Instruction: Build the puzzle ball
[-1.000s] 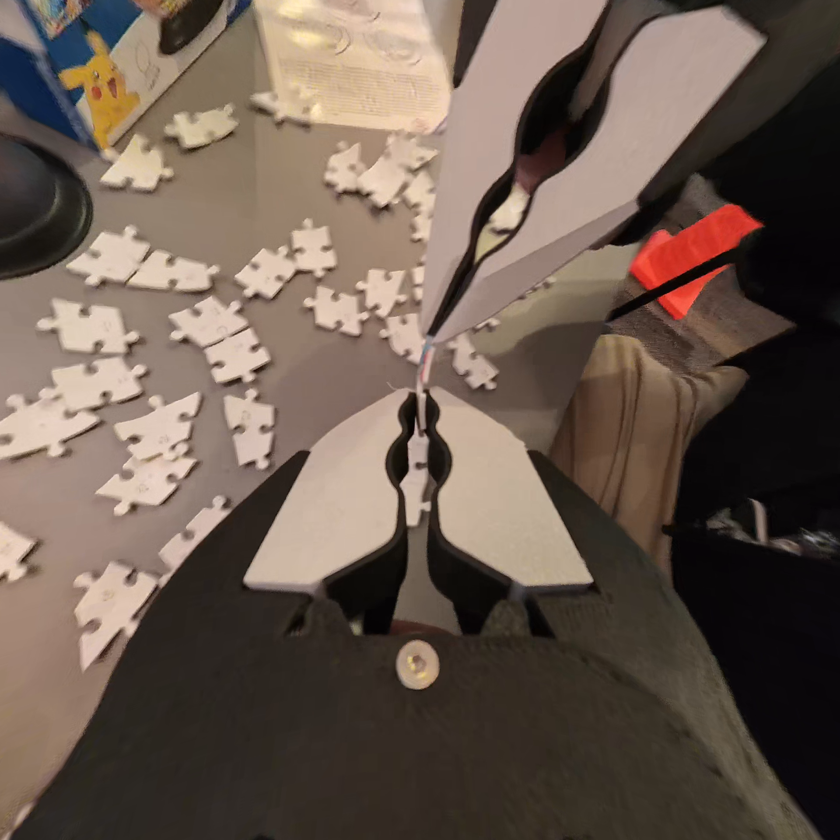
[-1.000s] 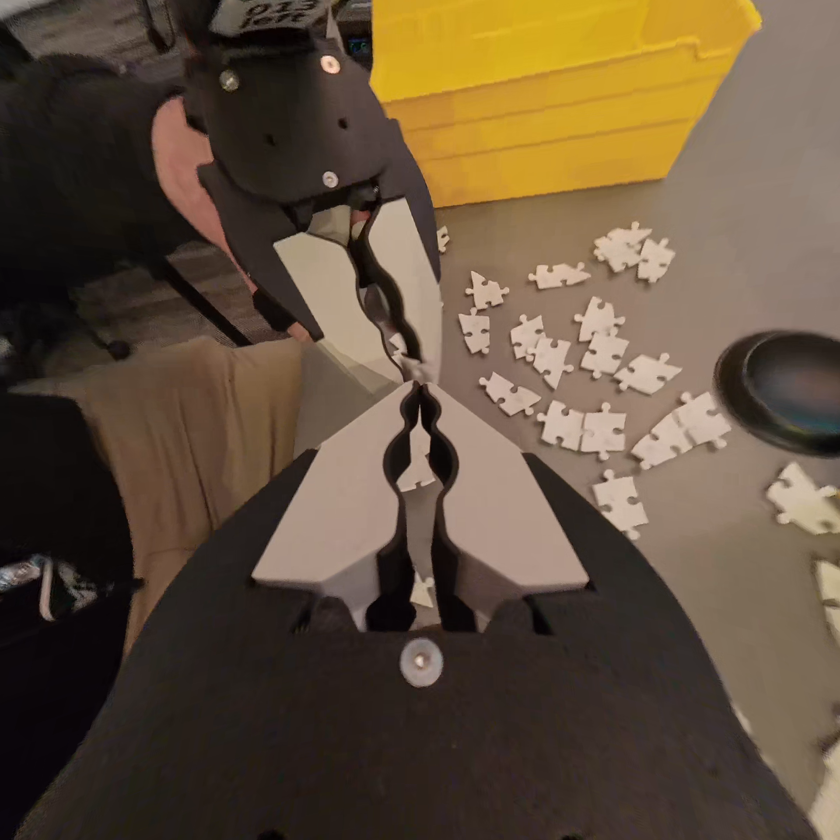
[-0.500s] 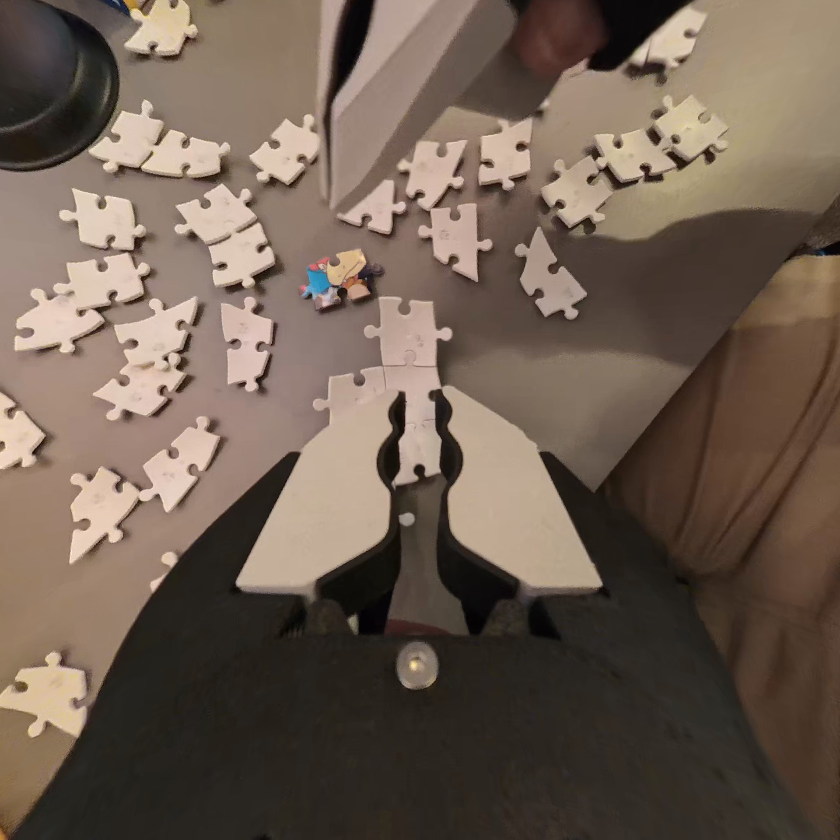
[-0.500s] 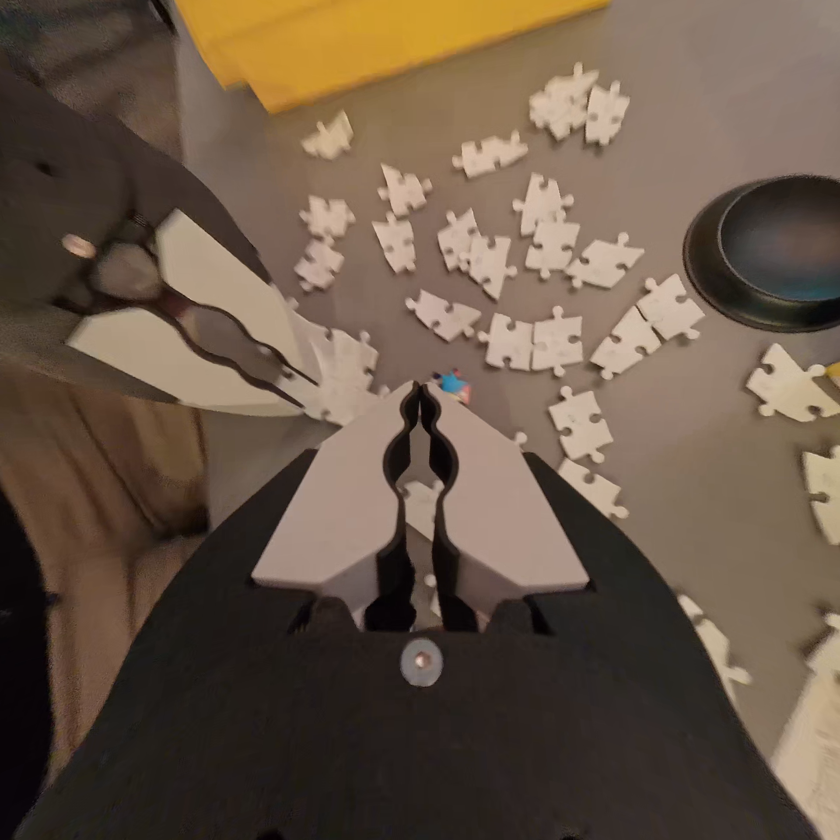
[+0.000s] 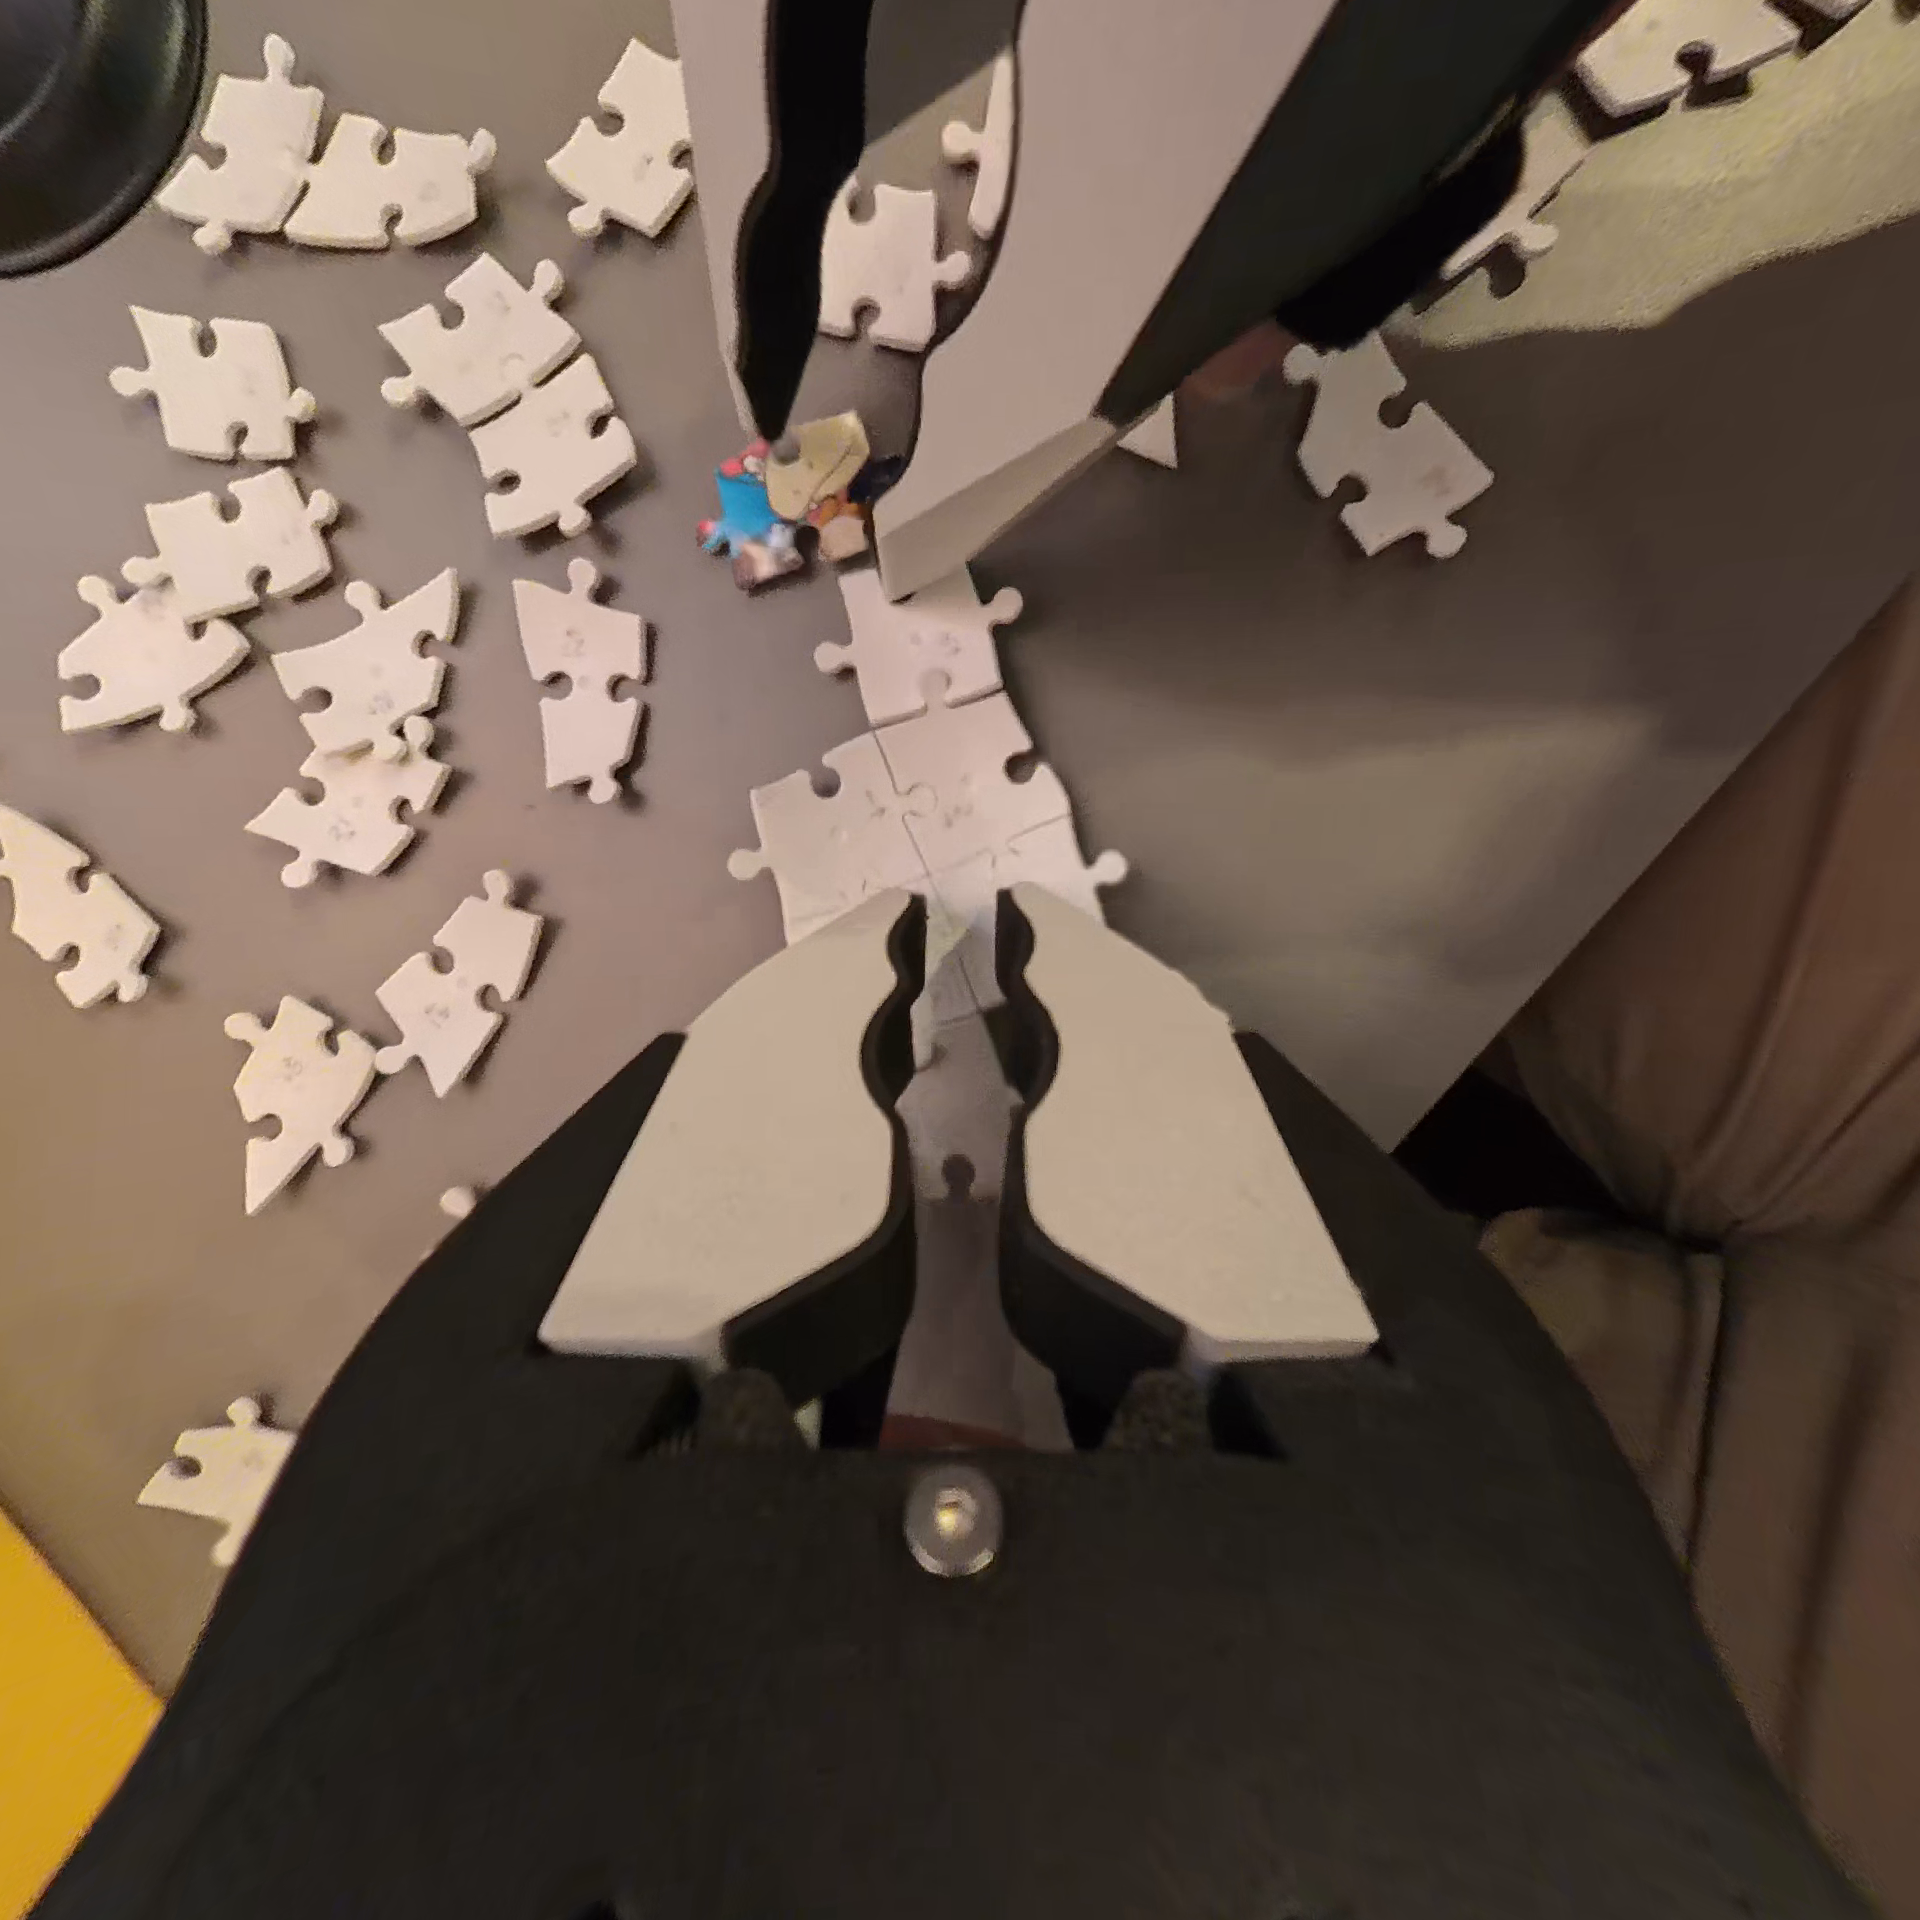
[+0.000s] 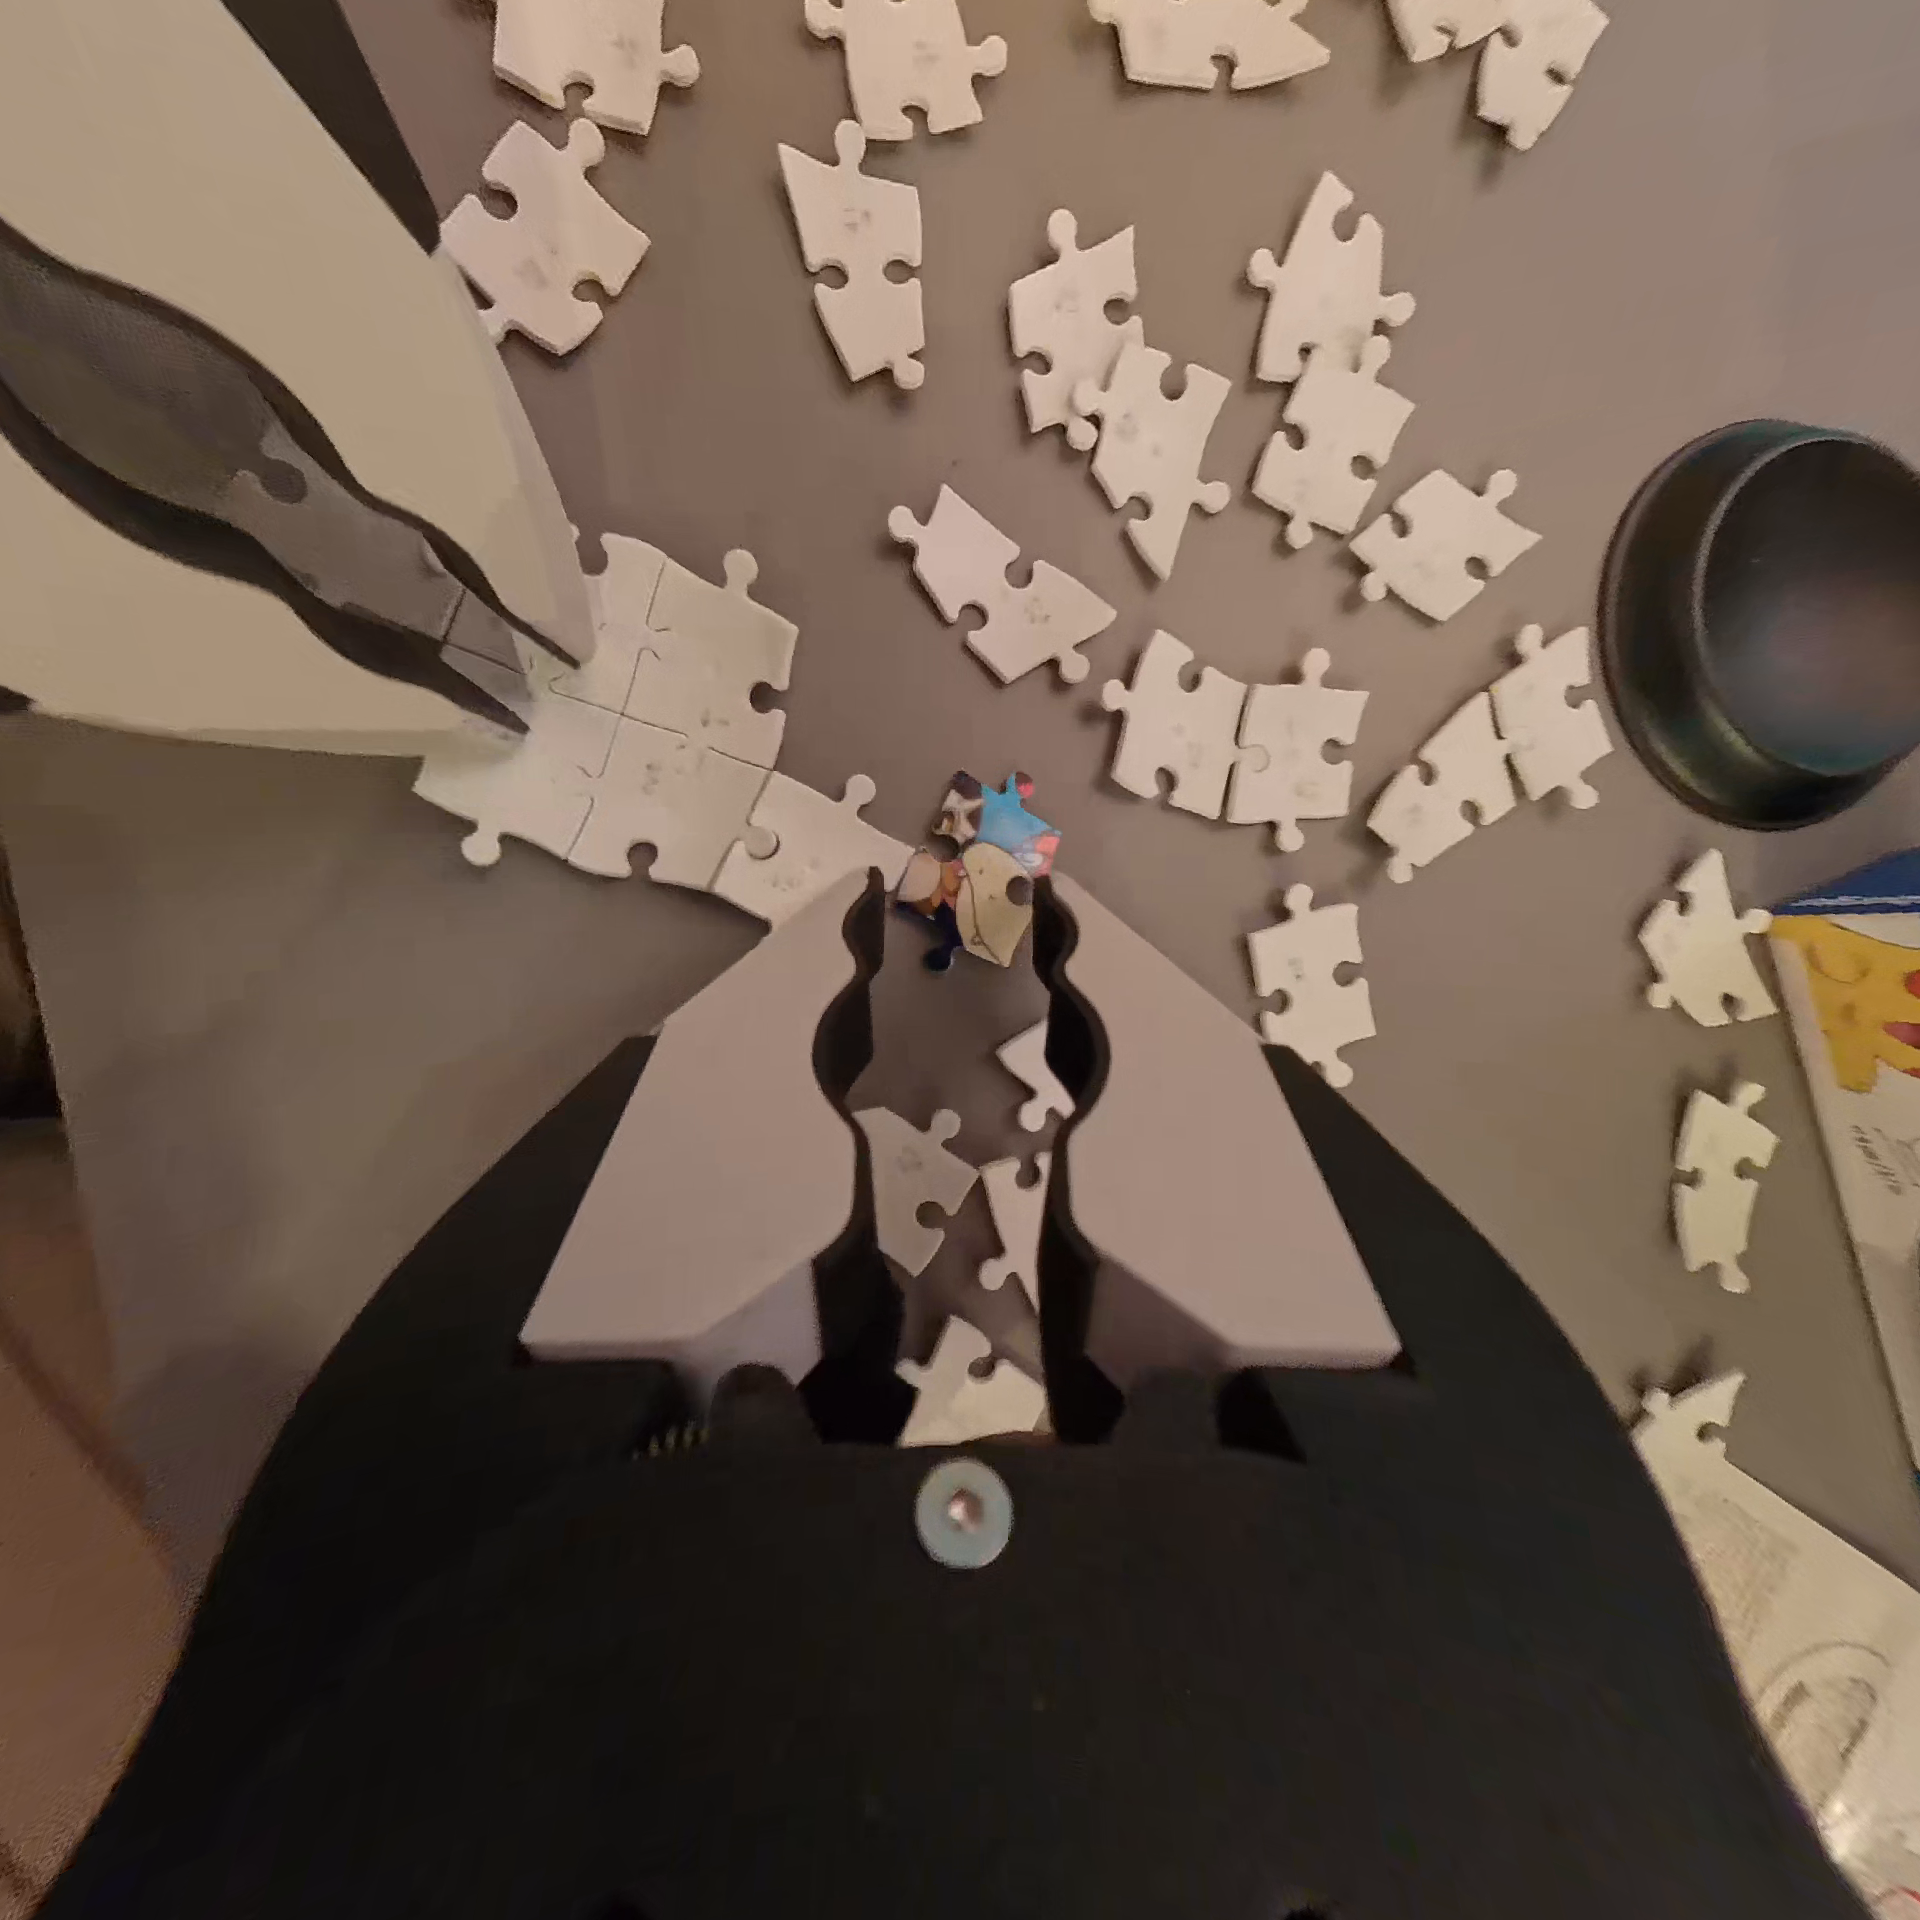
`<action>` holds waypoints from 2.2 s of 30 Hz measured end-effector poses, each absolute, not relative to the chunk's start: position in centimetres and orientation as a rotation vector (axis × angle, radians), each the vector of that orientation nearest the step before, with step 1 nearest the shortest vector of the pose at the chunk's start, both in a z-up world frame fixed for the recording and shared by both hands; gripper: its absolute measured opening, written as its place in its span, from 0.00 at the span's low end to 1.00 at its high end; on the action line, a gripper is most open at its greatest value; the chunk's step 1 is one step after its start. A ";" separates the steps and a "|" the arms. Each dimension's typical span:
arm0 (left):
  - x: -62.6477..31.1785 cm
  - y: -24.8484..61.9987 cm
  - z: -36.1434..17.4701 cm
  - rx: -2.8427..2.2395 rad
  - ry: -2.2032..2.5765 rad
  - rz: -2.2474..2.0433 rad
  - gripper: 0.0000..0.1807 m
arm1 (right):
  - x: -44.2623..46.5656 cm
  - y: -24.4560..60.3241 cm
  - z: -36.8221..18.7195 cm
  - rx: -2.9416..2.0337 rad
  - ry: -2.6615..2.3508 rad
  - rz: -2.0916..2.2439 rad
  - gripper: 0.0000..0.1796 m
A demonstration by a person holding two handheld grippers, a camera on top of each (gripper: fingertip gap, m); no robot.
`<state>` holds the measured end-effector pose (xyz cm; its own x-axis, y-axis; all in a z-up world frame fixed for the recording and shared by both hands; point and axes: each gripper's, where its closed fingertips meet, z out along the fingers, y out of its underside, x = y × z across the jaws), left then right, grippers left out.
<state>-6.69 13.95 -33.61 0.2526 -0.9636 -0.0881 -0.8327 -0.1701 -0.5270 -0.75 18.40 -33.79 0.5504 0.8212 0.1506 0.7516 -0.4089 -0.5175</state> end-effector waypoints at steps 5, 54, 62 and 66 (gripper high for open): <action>-7.2 14.4 -33.5 -2.044 1.638 -0.351 0.07 | -0.6 18.3 -33.8 -2.251 -1.225 0.181 0.14; -5.7 15.2 -32.9 -1.962 1.619 -0.288 0.02 | 0.1 18.4 -33.4 -2.273 -0.972 0.325 0.10; -5.7 14.9 -33.7 -1.985 1.614 -0.290 0.02 | 0.1 16.7 -32.3 -2.325 -0.752 0.677 0.10; -5.6 14.8 -33.7 -2.020 1.581 -0.332 0.03 | -0.1 15.2 -32.3 -2.359 -0.687 0.870 0.10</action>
<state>-5.57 14.77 -33.73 0.2783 -0.9507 -0.1368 -0.8154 -0.1586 -0.5567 -0.14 15.23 -32.34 0.6634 0.6138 -0.4279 0.2736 -0.7312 -0.6249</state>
